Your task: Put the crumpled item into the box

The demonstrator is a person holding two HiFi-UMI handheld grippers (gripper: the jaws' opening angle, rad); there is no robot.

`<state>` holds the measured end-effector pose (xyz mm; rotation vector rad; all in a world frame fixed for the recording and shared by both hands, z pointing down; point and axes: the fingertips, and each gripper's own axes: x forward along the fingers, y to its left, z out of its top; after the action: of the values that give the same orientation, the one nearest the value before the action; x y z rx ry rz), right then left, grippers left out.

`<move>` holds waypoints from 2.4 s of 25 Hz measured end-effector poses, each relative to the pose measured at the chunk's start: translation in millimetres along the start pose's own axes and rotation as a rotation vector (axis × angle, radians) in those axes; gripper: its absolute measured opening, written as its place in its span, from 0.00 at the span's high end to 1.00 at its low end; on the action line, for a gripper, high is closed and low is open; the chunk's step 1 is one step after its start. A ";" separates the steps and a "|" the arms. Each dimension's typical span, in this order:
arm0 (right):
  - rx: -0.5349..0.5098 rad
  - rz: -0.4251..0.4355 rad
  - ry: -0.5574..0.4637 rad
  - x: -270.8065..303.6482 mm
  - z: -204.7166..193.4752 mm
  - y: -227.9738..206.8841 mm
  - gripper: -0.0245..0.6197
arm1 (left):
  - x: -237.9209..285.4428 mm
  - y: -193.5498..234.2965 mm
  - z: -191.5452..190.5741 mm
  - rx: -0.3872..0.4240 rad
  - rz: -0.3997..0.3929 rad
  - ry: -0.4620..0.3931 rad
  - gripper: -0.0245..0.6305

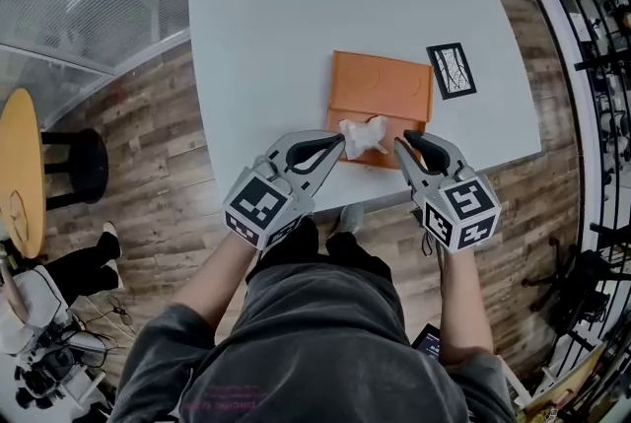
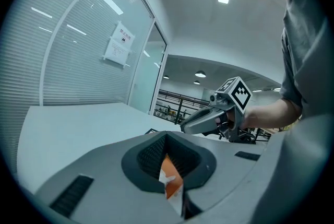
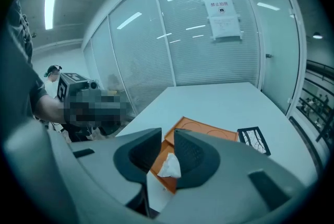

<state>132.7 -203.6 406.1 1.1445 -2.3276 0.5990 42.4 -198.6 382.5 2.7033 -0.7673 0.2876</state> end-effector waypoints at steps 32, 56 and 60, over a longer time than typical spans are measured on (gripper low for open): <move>-0.061 0.023 -0.358 -93.8 85.3 49.9 0.96 | -31.8 -39.3 64.3 0.113 -0.010 -0.104 0.94; -0.043 0.079 -0.392 -101.5 80.5 60.9 0.96 | -39.3 -54.8 83.2 0.138 -0.015 -0.140 0.94; -0.024 0.087 -0.393 -101.1 77.4 58.4 0.96 | -38.0 -54.4 83.0 0.141 -0.015 -0.140 0.94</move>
<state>122.5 -154.0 275.5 1.2467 -2.7176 0.4006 48.7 -166.0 281.6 2.8863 -0.7924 0.1551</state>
